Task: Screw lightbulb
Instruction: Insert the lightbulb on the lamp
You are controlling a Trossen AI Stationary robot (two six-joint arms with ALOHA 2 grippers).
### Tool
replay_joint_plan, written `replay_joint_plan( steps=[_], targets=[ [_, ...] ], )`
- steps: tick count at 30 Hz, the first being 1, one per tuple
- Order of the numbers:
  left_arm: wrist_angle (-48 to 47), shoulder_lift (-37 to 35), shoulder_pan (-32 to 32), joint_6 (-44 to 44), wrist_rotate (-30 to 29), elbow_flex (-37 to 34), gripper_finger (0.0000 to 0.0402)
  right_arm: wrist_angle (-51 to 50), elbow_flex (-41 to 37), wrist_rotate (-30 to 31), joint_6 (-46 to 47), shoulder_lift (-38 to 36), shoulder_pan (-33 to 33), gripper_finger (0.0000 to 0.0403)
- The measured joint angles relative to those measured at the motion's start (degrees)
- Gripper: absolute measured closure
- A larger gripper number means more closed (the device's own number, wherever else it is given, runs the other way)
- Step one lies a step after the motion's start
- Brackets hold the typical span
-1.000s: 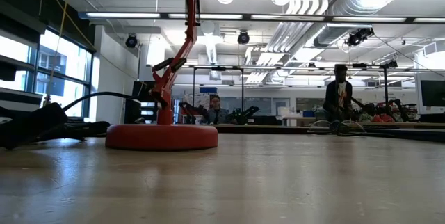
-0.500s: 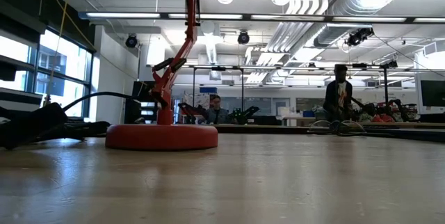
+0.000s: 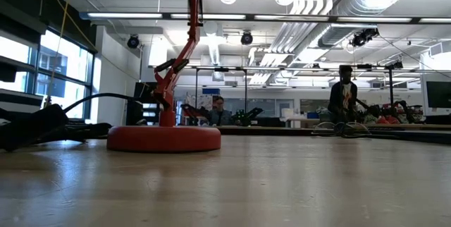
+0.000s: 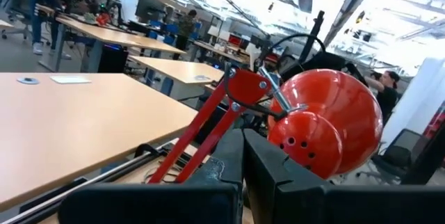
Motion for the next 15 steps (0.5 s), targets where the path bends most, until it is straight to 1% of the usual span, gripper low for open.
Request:
replay_joint_plan(
  steps=[6,15],
  targets=[
    [-0.02,-0.13,0.0,-1.54,0.06,0.0,0.0401,4.21,-0.02,-1.11,-0.89,1.73,0.02,0.0152],
    [-0.03,-0.01,0.0,-5.91,-0.32,0.0,0.0401,3.32,-0.02,-3.78,-14.37,1.41,0.04,0.0153]
  ],
)
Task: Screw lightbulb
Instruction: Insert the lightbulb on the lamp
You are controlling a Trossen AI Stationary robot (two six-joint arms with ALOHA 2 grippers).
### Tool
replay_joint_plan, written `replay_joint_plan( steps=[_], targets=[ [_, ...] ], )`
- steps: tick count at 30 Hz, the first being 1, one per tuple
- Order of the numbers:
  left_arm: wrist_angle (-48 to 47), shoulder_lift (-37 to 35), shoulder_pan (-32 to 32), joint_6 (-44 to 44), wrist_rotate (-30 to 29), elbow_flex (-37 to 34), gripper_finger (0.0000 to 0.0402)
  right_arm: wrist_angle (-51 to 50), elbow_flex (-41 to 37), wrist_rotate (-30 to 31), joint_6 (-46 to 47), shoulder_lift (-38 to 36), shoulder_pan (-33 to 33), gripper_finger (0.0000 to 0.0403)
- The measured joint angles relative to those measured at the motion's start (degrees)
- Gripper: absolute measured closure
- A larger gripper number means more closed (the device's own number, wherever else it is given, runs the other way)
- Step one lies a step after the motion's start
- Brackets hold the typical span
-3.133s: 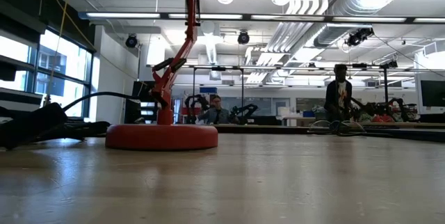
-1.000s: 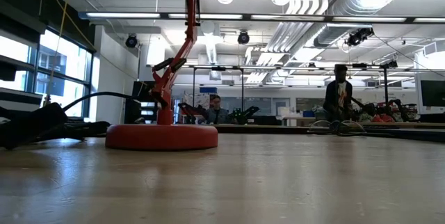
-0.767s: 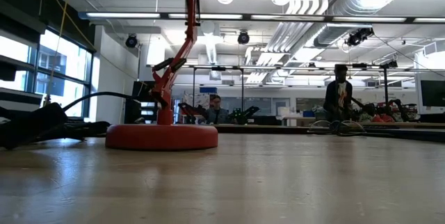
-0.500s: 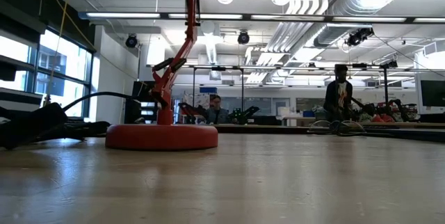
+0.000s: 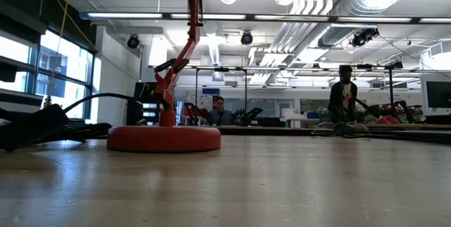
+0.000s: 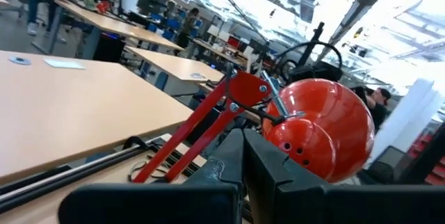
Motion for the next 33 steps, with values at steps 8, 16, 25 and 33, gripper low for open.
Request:
replay_joint_plan(
  steps=[8,16,25,33],
  targets=[
    [0.29,0.76,0.0,0.09,-2.6,0.02,0.0401,-0.37,0.0,-1.93,2.57,0.0,-0.15,0.0153],
    [-0.52,1.47,0.0,-0.04,-2.82,0.02,0.0401,-1.33,0.0,-0.16,6.4,0.37,-0.09,0.0153],
    [-0.47,1.89,-0.04,-1.51,-5.17,0.02,0.0401,1.71,0.02,1.29,4.98,1.92,-0.28,0.0153],
    [-0.56,1.88,-0.02,-1.62,-6.26,0.0,0.0401,6.85,0.0,0.26,7.69,6.09,0.14,0.0153]
  ],
)
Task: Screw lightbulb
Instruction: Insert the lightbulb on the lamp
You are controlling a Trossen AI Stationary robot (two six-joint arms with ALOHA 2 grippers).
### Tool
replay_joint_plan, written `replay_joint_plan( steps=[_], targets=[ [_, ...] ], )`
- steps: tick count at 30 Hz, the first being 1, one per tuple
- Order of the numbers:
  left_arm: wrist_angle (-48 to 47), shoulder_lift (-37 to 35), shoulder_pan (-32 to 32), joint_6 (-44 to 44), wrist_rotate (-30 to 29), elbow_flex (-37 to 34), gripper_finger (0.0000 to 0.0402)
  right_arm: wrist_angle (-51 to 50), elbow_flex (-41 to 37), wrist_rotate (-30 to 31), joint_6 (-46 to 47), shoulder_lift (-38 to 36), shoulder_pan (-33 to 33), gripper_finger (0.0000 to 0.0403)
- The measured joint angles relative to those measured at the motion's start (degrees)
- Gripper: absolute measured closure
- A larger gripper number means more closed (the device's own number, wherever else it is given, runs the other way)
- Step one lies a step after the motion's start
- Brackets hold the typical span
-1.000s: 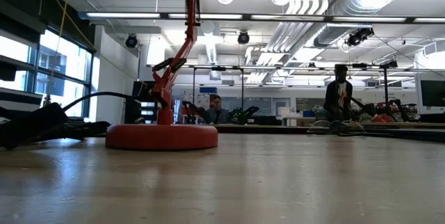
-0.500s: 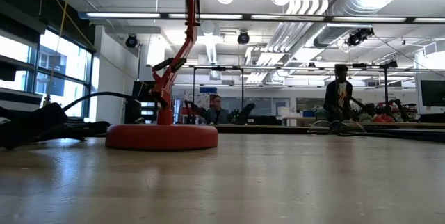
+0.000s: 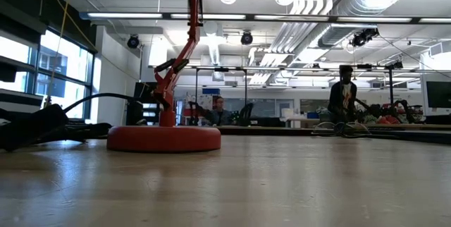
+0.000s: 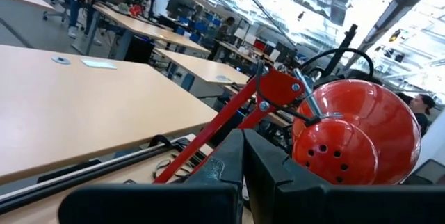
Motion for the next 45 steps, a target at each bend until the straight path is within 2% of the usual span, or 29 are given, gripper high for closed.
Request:
replay_joint_plan(
  steps=[8,12,24,45],
  targets=[
    [0.02,0.36,0.0,-0.04,-1.02,0.0,0.0401,1.08,0.02,5.6,2.95,1.89,0.91,0.0153],
    [0.05,0.46,0.0,-0.06,-1.17,0.02,0.0401,2.58,0.02,6.56,4.38,2.73,0.91,0.0153],
    [0.07,0.57,0.0,-1.57,-0.68,0.01,0.0401,5.84,0.03,6.74,5.6,4.54,1.71,0.0153],
    [0.72,3.36,0.02,-4.55,5.28,0.0,0.0401,3.6,5.53,5.49,4.0,8.96,1.7,0.0153]
  ],
)
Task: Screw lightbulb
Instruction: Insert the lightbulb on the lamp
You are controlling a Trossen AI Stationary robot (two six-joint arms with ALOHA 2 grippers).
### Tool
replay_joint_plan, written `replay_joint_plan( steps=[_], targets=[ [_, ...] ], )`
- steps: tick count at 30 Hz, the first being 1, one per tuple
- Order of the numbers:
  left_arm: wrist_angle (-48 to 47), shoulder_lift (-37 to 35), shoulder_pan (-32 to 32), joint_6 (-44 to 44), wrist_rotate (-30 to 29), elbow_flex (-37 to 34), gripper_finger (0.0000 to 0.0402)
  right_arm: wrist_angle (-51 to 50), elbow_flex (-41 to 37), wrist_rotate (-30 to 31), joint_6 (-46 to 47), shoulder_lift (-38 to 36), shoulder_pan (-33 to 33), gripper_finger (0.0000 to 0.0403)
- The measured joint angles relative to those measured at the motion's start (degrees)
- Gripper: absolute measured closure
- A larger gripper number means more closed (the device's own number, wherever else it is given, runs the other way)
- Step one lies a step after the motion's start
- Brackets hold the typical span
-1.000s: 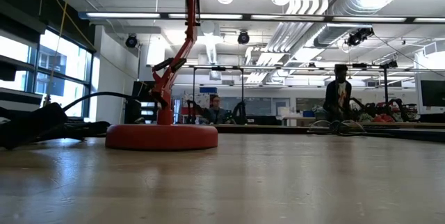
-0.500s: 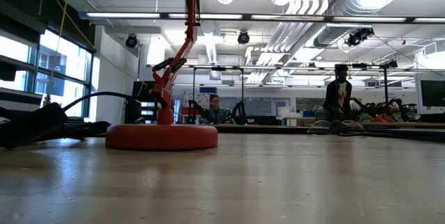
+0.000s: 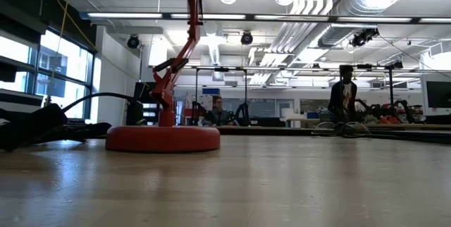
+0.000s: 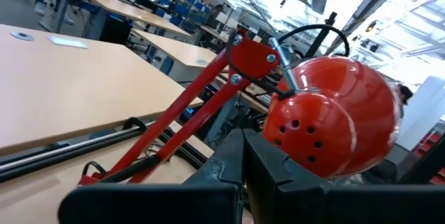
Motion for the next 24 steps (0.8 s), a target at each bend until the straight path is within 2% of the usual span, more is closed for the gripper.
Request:
replay_joint_plan(
  steps=[14,24],
  targets=[
    [2.06,-0.04,0.0,0.01,0.4,0.0,0.0401,-1.44,0.07,3.43,0.07,-0.19,0.04,0.0153],
    [2.86,0.12,0.0,1.2,4.26,0.0,0.0401,-1.57,0.07,3.43,1.39,-0.21,0.02,0.0153]
  ],
)
